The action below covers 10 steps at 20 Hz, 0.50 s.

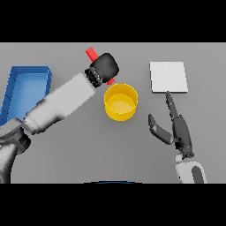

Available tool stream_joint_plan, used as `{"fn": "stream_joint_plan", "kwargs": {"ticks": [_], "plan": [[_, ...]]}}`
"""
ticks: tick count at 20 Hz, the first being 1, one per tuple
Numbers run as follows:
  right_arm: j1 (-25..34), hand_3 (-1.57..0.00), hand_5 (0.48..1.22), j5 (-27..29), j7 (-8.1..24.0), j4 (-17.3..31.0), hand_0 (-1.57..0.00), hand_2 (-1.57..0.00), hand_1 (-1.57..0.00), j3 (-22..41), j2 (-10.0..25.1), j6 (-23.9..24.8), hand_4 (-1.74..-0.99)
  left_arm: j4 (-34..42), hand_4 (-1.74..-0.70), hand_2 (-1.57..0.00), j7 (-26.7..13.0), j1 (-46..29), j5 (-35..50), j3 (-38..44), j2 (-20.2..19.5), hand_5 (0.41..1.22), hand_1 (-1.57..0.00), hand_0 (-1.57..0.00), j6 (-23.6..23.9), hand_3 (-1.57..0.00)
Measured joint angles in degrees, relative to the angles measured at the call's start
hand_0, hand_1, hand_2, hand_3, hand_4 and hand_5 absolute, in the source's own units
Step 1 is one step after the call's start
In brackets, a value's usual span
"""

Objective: Pick up the red beaker and tilt it to pour out 1 green nut into yellow bowl. Pick up the yellow bowl and place it on the metallic measuring scale.

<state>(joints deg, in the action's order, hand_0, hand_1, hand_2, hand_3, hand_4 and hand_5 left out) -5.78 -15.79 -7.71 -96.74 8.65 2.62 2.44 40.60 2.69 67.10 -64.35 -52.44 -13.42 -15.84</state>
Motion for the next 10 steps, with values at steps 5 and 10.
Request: {"fn": "stream_joint_plan", "kwargs": {"ticks": [5,10], "plan": [[-1.1,0.00,0.697,1.3,-2.6,0.3,0.00,0.00,0.00,-0.4,-0.2,-0.6,-1.053,-1.0,-1.74,-1.57,-1.7,1.3,-2.2,-3.8,1.5,1.221,-1.57,-1.57,2.0,-1.57],[0.9,0.00,0.677,-0.7,-0.4,0.9,0.00,0.00,0.00,-0.4,-0.5,1.5,-1.082,-0.5,-1.73,-1.57,-1.3,3.3,-5.5,-9.6,2.3,1.221,-1.57,-1.57,1.1,-1.57]]}}
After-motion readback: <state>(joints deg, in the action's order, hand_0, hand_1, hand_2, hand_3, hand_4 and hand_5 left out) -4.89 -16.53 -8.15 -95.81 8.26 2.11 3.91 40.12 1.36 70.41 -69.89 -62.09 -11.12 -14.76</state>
